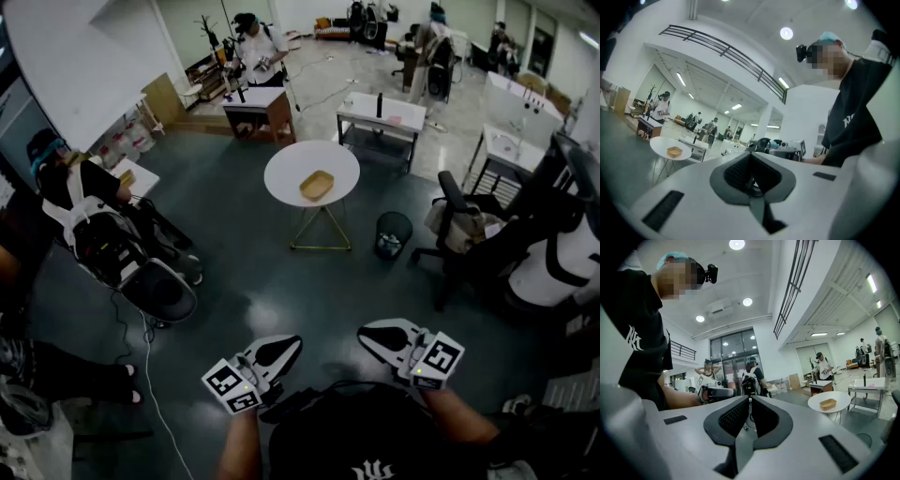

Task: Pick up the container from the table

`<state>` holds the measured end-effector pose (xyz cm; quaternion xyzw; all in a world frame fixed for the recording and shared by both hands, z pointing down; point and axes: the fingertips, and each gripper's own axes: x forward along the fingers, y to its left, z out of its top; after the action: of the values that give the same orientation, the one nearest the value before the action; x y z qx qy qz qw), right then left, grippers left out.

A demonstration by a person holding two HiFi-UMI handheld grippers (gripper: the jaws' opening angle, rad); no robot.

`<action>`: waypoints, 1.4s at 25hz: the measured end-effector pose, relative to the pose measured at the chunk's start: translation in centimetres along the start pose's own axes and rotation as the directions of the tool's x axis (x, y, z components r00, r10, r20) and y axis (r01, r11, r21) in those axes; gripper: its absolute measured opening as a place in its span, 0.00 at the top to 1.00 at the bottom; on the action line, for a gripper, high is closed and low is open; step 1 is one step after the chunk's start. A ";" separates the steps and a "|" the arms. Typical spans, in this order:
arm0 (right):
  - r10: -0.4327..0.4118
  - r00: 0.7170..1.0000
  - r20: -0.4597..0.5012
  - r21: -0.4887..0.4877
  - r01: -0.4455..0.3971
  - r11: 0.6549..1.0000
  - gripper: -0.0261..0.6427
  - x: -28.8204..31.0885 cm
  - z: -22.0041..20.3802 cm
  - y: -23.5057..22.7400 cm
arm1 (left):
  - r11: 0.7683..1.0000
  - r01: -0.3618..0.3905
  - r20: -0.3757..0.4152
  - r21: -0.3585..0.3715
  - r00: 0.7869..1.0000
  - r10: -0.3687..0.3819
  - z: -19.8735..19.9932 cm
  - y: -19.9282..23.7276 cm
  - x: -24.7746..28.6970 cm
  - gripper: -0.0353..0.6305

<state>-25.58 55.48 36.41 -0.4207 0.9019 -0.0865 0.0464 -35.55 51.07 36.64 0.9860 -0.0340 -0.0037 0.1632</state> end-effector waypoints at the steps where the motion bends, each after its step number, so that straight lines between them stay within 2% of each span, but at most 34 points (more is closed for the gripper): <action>1: 0.009 1.000 0.002 -0.009 -0.009 1.000 0.89 0.3 0.2 0.4 | 1.000 0.002 0.005 0.016 1.000 -0.002 0.5 -0.1 -0.1 0.94; 6: 0.015 1.000 -0.003 -0.022 -0.015 1.000 0.89 1.1 0.1 1.6 | 0.998 0.027 -0.036 0.057 0.999 -0.025 0.6 -0.5 -0.6 0.94; 13: -0.029 1.000 -0.008 0.001 0.029 1.000 0.89 0.9 -1.3 2.8 | 0.997 0.071 -0.094 0.020 0.993 -0.069 -2.0 -1.0 -1.0 0.94; 15: -0.046 0.999 -0.026 0.001 0.046 0.999 0.89 0.6 -1.8 2.9 | 0.997 0.079 -0.096 0.017 0.992 -0.077 -2.1 -0.9 -1.1 0.94; 19: -0.082 0.997 0.005 0.033 0.082 0.996 0.89 0.2 -1.7 2.9 | 0.995 0.104 -0.100 0.004 0.990 -0.103 -2.4 -0.9 -0.8 0.94; 24: -0.125 0.992 -0.007 0.021 0.125 0.992 0.89 0.0 -2.3 3.0 | 0.989 0.149 -0.116 -0.016 0.982 -0.150 -3.3 -1.2 -0.5 0.94; 35: -0.178 0.983 -0.040 0.029 0.179 0.983 0.89 0.5 -3.7 2.8 | 0.984 0.168 -0.107 -0.051 0.979 -0.173 -4.3 0.1 -1.0 0.94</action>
<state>-28.59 57.26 39.48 -0.4974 0.8597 -0.1128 0.0288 -36.46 52.40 40.71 0.9803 0.0599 0.0365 0.1846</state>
